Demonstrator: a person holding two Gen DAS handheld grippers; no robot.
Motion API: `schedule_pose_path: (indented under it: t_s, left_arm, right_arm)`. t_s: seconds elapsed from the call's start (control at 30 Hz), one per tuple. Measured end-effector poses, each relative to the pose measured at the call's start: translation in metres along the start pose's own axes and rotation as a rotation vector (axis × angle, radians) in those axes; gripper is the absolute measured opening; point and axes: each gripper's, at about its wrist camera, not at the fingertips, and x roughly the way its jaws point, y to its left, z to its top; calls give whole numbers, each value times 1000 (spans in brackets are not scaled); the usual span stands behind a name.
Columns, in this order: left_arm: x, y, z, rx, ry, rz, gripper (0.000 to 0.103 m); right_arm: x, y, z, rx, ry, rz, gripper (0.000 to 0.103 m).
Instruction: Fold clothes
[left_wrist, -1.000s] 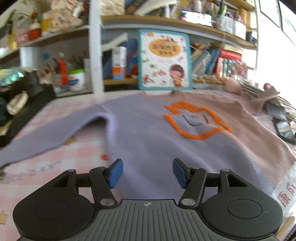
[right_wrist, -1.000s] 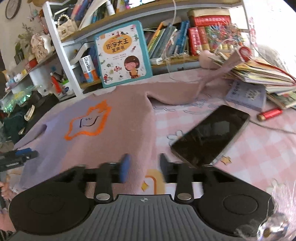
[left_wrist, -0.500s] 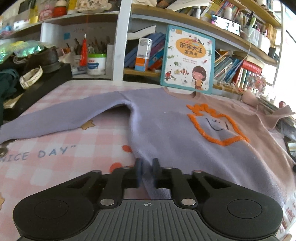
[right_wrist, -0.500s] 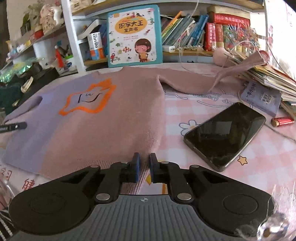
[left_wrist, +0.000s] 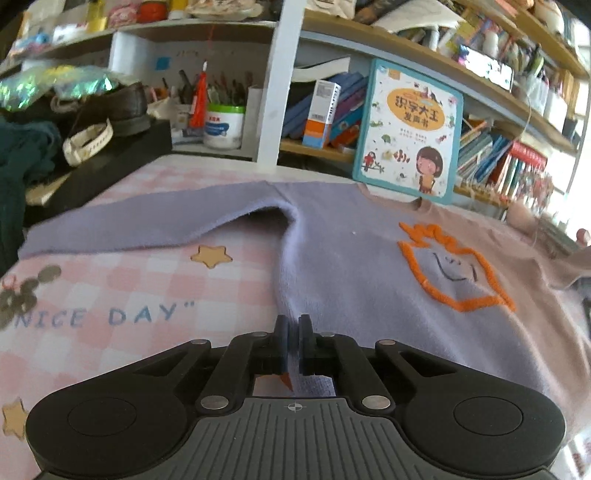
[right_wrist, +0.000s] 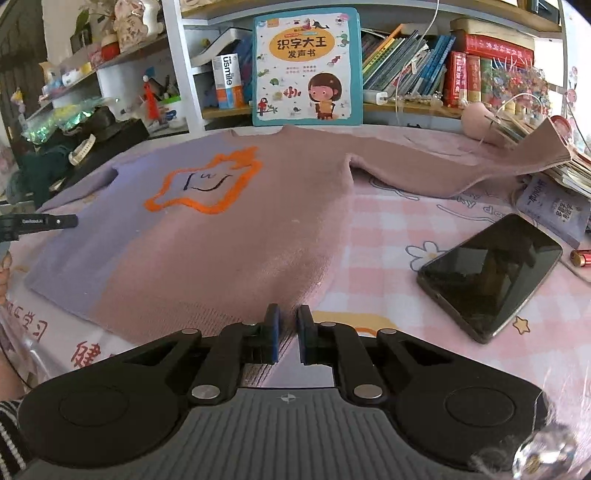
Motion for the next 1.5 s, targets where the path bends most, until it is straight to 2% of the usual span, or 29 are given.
schedule_pose_path:
  t_s: [0.27, 0.73, 0.83, 0.87, 0.9, 0.93, 0.97, 1.0, 1.13, 1.2, 1.23, 1.5]
  left_arm:
    - [-1, 6, 4, -24, 12, -14, 4]
    - [-7, 2, 0, 1, 10, 9, 5]
    - [-10, -3, 0, 17, -5, 41, 13]
    - [-13, -6, 1, 25, -17, 49, 18]
    - [-16, -9, 1, 32, -31, 52, 28]
    - [-20, -12, 1, 41, -48, 51, 35]
    - [-24, -17, 2, 53, -71, 49, 50]
    - [-28, -21, 2, 66, -92, 48, 58]
    - [-36, -36, 2, 126, -133, 43, 69]
    - [-37, -41, 1, 144, -139, 45, 75]
    - [-37, -42, 1, 146, -139, 47, 77]
    - [-40, -35, -1, 128, -140, 88, 88]
  right_arm:
    - [0, 1, -3, 3, -5, -3, 9]
    - [-1, 1, -4, 9, -11, -11, 10]
    - [-1, 1, -2, 17, -27, -14, 21]
    - [-2, 2, 0, 16, -42, -17, 30]
    - [-3, 4, 3, 11, -61, -19, 36]
    - [-3, 6, 6, 3, -81, -21, 38]
    - [-3, 8, 9, -6, -100, -23, 42]
    - [-3, 11, 13, -17, -120, -26, 47]
    - [6, 25, 23, -64, -175, -38, 57]
    - [13, 33, 26, -72, -202, -35, 68]
    - [17, 37, 27, -74, -212, -26, 70]
    - [51, 68, 47, -177, -260, 29, 76]
